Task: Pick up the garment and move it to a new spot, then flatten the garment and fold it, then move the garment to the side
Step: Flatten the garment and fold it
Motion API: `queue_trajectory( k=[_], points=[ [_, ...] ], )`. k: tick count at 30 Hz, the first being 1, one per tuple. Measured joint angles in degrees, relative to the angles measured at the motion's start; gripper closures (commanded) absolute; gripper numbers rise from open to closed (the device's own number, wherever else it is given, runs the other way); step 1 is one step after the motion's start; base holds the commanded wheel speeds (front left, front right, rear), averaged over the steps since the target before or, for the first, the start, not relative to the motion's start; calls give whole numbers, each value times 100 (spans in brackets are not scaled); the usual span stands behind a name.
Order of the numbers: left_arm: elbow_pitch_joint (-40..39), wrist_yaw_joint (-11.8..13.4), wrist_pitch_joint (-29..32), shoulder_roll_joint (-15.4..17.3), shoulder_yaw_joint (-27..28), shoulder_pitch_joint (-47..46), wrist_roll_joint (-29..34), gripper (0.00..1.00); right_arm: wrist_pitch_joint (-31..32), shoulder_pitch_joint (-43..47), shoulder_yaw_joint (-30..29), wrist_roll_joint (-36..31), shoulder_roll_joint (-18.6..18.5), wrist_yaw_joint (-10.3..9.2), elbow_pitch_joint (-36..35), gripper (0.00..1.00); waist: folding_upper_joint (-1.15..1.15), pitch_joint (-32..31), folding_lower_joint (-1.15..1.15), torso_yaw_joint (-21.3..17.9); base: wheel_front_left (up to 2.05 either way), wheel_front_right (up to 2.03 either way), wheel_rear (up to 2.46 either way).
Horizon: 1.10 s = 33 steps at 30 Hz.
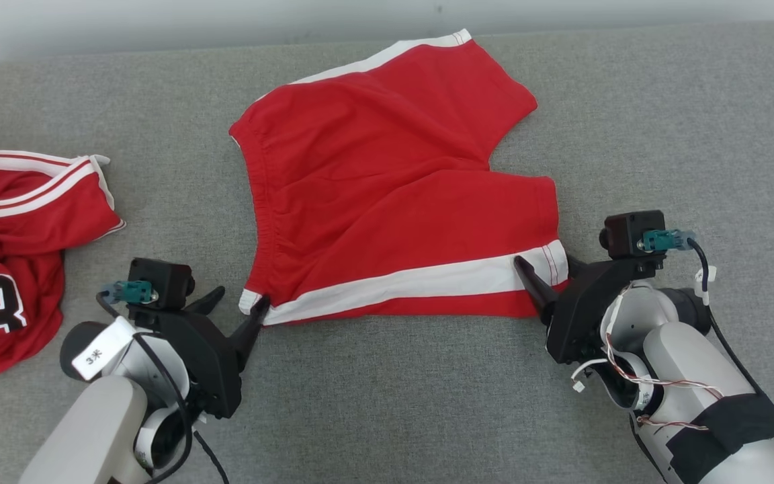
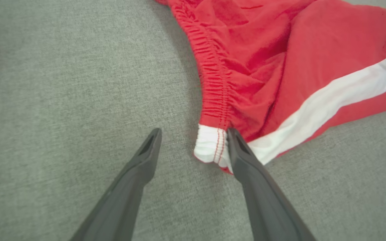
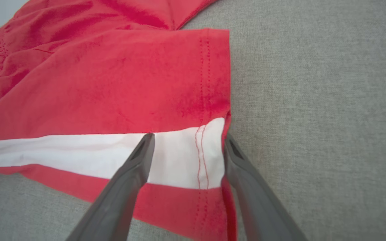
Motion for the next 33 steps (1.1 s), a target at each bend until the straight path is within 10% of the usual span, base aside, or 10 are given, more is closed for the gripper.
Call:
queue_trajectory(
  k=[3, 7, 11, 19, 22, 24, 33],
  points=[
    [42, -55, -42, -27, -83, -3, 5, 1, 16, 9, 4, 0, -18, 2, 107, 0, 0, -45, 0, 17, 0, 0, 0],
    [57, -101, -51, -38, -178, 3, 5, 50, 16, 8, 5, 0, -14, 3, 166, 1, 0, -117, 0, 36, 0, 0, 0],
    [63, -144, -101, -38, -222, 7, 5, 61, 16, 8, 9, 0, -12, 4, 240, 5, 0, -154, 0, 51, 0, 0, 0],
    [92, -193, -151, -75, -259, 7, -11, 78, 16, 8, 21, 0, 19, 3, 326, 45, 0, -161, 0, 84, 0, 0, 0],
    [104, -194, -160, -81, -265, 7, -15, 77, 14, 8, 21, 0, 14, 3, 350, 33, 0, -156, 0, 91, 0, 0, 0],
    [115, -198, -193, -85, -269, 7, -30, 73, -47, 8, 16, -20, -2, -9, 348, 0, 0, -152, 0, 95, 0, 0, 0],
    [232, -200, -249, -83, -271, 7, -64, 67, -344, 7, 80, -364, -86, -132, 89, 0, 0, -210, 0, 53, 0, 0, 0]
  ],
)
